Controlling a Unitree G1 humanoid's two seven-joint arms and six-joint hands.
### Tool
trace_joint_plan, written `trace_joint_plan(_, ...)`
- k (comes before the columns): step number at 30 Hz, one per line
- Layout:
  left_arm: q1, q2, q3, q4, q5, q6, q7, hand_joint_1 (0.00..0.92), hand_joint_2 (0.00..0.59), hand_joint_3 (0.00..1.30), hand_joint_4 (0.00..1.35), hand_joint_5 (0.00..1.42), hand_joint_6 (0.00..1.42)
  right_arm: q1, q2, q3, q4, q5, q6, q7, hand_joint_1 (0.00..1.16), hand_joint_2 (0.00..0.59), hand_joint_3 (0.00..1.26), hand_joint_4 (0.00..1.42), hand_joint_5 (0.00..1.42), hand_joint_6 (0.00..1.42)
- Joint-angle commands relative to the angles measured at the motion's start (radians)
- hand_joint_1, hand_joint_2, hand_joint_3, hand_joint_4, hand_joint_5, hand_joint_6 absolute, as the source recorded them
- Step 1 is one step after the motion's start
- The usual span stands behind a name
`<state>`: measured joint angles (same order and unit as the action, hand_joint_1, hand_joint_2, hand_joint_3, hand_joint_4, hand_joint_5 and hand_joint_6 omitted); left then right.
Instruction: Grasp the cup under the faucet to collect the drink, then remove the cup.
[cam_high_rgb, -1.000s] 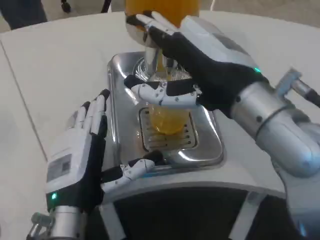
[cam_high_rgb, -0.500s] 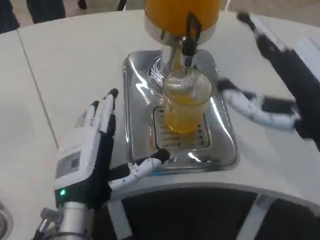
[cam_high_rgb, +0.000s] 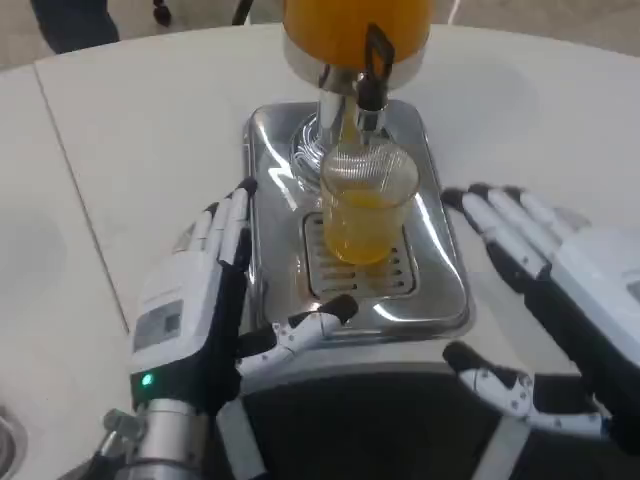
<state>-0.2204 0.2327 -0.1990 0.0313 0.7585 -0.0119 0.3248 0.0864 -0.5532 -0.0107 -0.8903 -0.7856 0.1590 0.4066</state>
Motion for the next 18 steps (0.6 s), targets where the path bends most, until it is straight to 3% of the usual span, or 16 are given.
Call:
trace_joint_plan(1,-0.041,-0.011,-0.019,0.051,-0.002,-0.013,0.023,0.214,0.061,0.00,0.00,0.03,0.06,0.032,-0.013,-0.052,-0.029,0.024,-0.015,0.058,0.56,0.414,0.01,0.00,0.00,0.06)
trace_joint_plan(5,-0.094,-0.022,-0.026,0.118,-0.027,-0.039,0.038,0.363,0.069,0.00,0.00,0.03,0.06,0.078,-0.032,-0.094,-0.026,0.050,-0.054,0.090,0.70,0.414,0.01,0.00,0.00,0.06)
trace_joint_plan(18,-0.220,-0.085,-0.035,0.304,-0.075,-0.082,0.118,0.404,0.062,0.00,0.00,0.03,0.07,0.110,-0.007,-0.116,-0.058,0.095,-0.064,0.140,0.70,0.406,0.01,0.00,0.00,0.08)
